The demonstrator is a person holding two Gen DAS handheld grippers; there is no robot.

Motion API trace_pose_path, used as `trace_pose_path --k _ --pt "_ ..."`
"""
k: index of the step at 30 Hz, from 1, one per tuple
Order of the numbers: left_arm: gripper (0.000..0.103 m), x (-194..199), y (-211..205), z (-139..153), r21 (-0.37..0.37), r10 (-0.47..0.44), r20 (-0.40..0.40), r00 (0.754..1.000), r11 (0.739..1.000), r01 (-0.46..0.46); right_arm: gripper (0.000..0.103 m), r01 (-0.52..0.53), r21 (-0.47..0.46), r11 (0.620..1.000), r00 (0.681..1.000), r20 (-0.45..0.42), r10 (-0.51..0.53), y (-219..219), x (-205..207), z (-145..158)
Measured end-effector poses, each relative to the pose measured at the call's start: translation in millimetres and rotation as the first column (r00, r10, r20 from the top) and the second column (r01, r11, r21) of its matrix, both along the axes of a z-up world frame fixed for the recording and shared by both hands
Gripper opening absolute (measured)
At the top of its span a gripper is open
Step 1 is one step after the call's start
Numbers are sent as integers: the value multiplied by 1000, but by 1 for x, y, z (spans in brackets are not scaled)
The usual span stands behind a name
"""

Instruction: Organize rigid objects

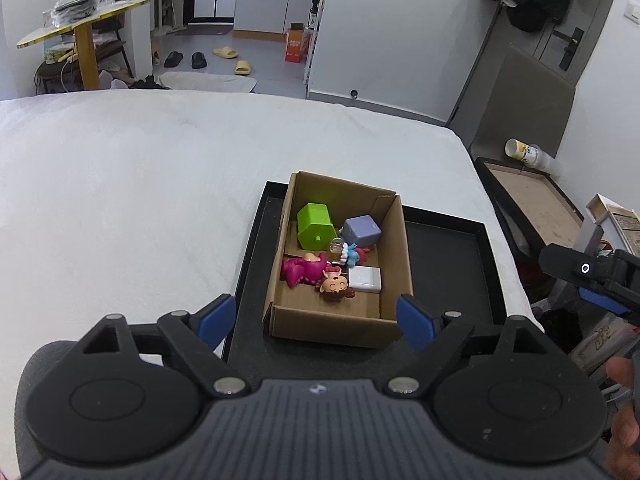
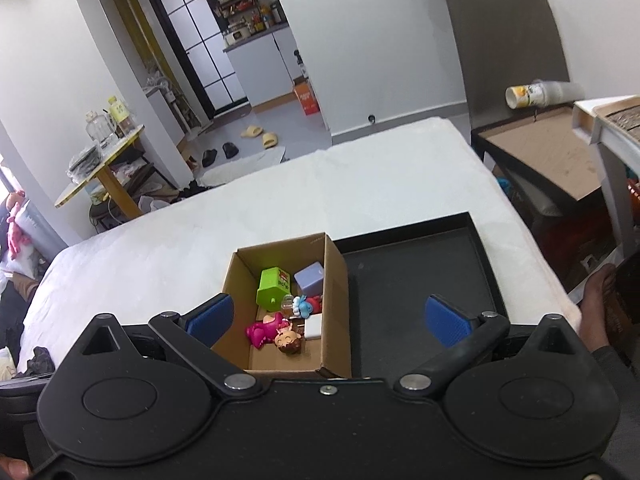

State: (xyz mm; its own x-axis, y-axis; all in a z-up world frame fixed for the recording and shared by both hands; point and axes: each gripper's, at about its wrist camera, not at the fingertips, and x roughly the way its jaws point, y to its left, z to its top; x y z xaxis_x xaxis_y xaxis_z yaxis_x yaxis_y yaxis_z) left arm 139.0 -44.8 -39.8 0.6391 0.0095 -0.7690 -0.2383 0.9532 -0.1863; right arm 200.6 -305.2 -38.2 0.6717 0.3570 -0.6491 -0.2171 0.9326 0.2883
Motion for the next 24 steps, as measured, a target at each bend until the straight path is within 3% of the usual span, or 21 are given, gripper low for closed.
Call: trace_pose_path --k 11,24 --pt "94 -26 1 15 14 -14 32 999 1000 14 103 6 -10 1000 999 36 -5 -9 -27 11" --pt "95 -54 -2 33 61 -69 55 996 996 65 103 -12 -104 995 997 74 20 -11 -56 27"
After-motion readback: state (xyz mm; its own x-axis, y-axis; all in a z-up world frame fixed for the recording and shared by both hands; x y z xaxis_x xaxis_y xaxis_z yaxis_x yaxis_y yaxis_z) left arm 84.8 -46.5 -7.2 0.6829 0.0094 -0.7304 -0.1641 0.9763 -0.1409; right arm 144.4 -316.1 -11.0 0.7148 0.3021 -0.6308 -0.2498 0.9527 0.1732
